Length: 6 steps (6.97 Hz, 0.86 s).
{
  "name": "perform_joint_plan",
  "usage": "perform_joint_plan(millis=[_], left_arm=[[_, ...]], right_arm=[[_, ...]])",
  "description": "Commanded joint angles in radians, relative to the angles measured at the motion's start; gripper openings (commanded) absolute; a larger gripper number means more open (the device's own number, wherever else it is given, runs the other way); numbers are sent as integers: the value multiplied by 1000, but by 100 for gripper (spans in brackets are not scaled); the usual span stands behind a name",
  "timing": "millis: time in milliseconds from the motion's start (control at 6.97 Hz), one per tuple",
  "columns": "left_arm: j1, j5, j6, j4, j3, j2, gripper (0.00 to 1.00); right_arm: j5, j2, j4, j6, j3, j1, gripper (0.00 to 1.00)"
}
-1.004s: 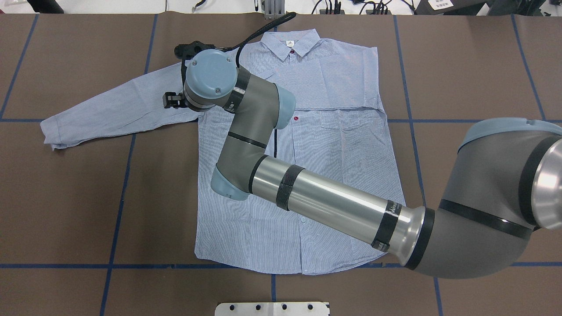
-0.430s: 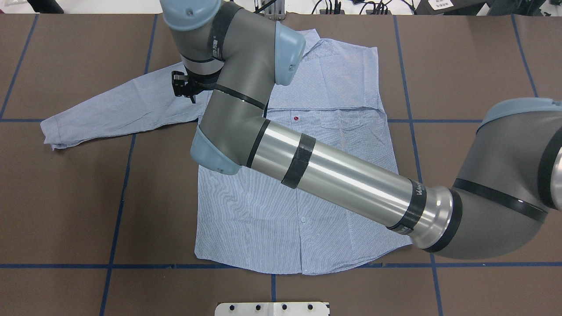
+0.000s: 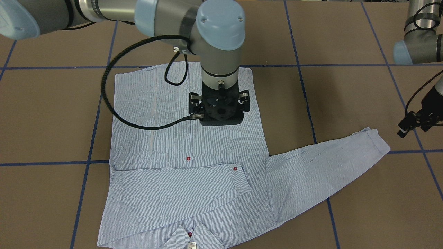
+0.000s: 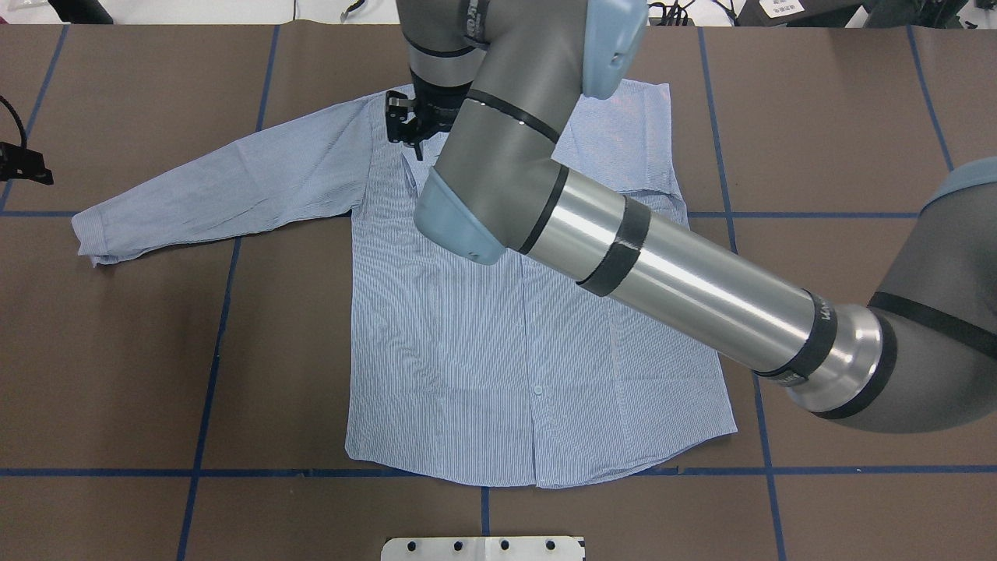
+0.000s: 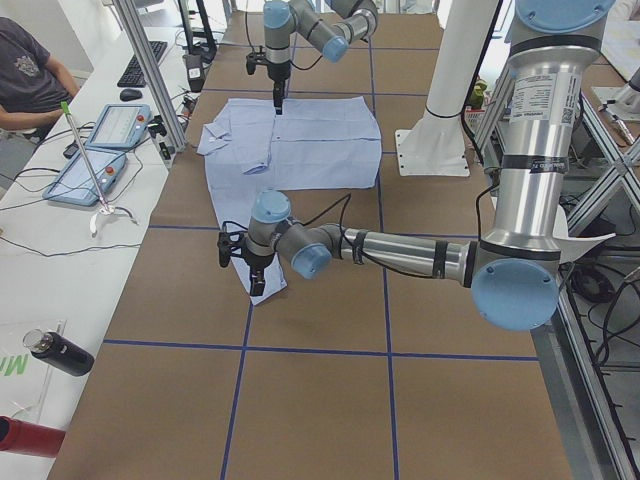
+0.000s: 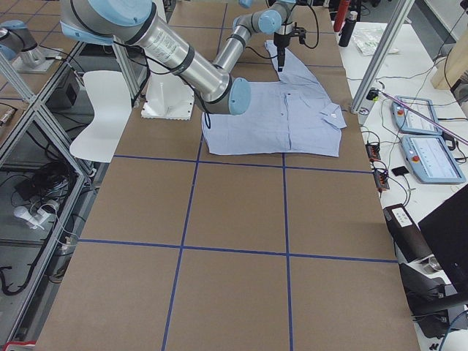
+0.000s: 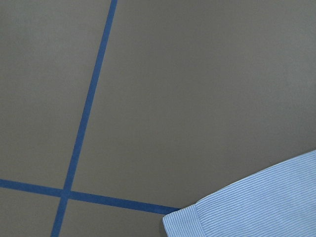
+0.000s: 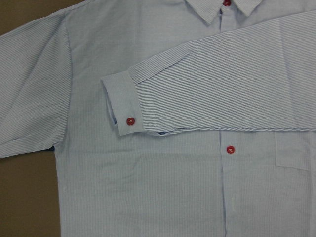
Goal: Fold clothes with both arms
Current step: 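Release the cuff with the right gripper while the left gripper grasps the other cuff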
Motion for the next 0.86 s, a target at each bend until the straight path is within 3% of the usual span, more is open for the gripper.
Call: perform_joint_plan(millis=[0, 143, 574, 717], left_arm=[[150, 123, -208, -97, 13, 43, 99], [158, 130, -204, -98, 32, 43, 97], [187, 209, -195, -97, 59, 34, 78], [198, 210, -195, -95, 62, 30, 77]], right_arm=[[19, -170, -118, -153, 228, 60, 100], [18, -228, -112, -161, 275, 61, 100], [13, -230, -108, -161, 277, 56, 100], [12, -232, -108, -161, 277, 56, 100]])
